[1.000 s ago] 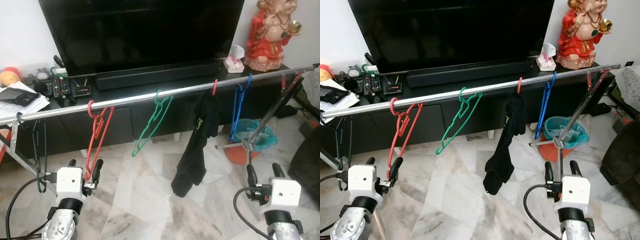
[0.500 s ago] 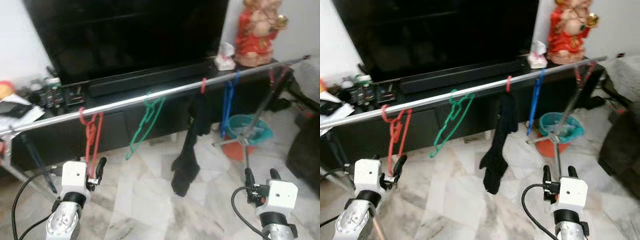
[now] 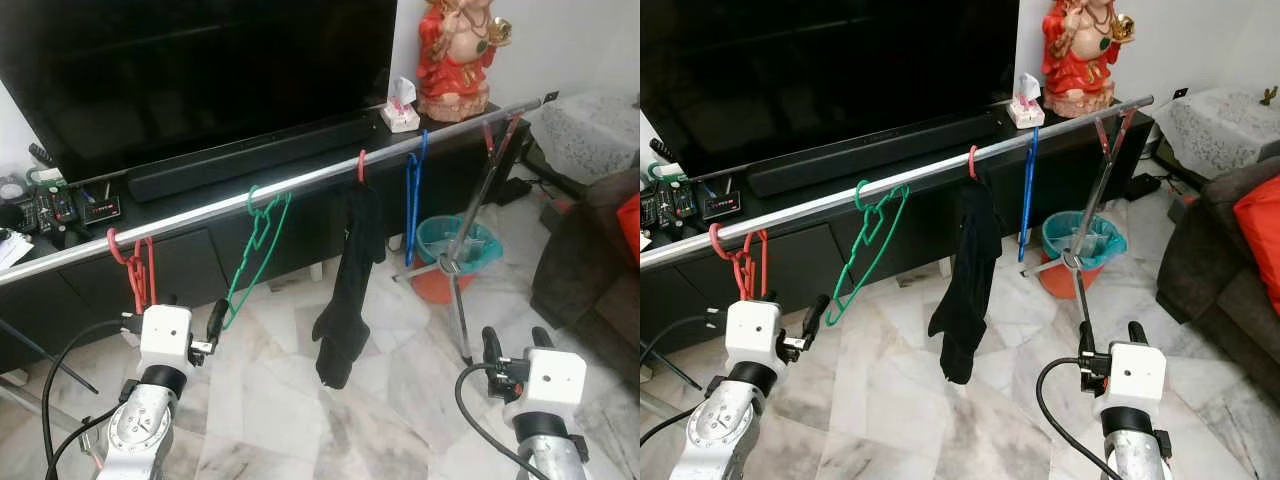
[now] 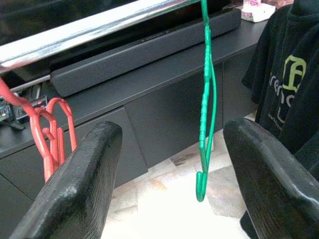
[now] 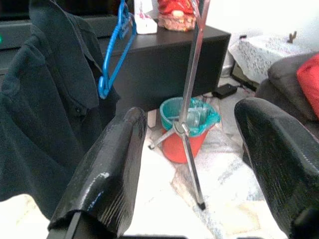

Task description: Hang hanger

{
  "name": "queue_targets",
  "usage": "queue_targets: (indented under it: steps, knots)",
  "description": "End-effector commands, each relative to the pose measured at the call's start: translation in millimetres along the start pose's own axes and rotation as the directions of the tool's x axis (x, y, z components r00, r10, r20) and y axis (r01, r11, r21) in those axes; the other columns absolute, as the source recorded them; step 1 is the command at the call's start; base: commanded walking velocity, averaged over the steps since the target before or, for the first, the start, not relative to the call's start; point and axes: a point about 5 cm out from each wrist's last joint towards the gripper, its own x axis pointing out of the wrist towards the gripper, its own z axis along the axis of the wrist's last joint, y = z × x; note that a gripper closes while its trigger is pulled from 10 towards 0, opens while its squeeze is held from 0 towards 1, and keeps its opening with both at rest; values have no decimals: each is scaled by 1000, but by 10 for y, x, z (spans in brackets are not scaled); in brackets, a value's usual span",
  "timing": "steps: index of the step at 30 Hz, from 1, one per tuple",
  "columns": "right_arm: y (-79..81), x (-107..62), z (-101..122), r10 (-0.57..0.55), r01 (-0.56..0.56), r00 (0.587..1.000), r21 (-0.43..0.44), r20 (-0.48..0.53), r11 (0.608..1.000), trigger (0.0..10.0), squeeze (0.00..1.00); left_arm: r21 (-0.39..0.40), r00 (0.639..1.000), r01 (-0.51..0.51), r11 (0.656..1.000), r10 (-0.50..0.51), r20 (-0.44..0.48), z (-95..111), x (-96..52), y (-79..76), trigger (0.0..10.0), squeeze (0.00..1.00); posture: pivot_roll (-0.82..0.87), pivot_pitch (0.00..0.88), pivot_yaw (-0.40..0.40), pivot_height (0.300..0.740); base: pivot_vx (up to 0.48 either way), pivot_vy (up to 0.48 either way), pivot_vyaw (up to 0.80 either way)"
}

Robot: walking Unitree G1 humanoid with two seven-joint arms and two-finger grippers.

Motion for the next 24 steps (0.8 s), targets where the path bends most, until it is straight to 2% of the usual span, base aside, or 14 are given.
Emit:
queue_targets:
  steps: [1, 12, 24]
  knots:
    - [13, 19, 54, 13, -13, 1000, 0, 11, 1000, 10000, 0, 11, 1000, -8, 1000, 9, -28, -52, -19, 4, 10000, 0, -26, 0, 36, 740, 0, -480, -644]
    - [-13, 44, 108, 17, -17, 1000, -11, 16, 1000, 10000, 0, -5, 1000, -8, 1000, 7, -15, -31, -19, -43, 10000, 0, -30, 0, 23, 740, 0, -44, -647]
    - [9, -5, 63, 6, -6, 1000, 6, -9, 1000, 10000, 0, 43, 999, 42, 998, -42, -13, -20, 4, -84, 10000, 0, -33, 0, 35, 740, 0, 0, -647]
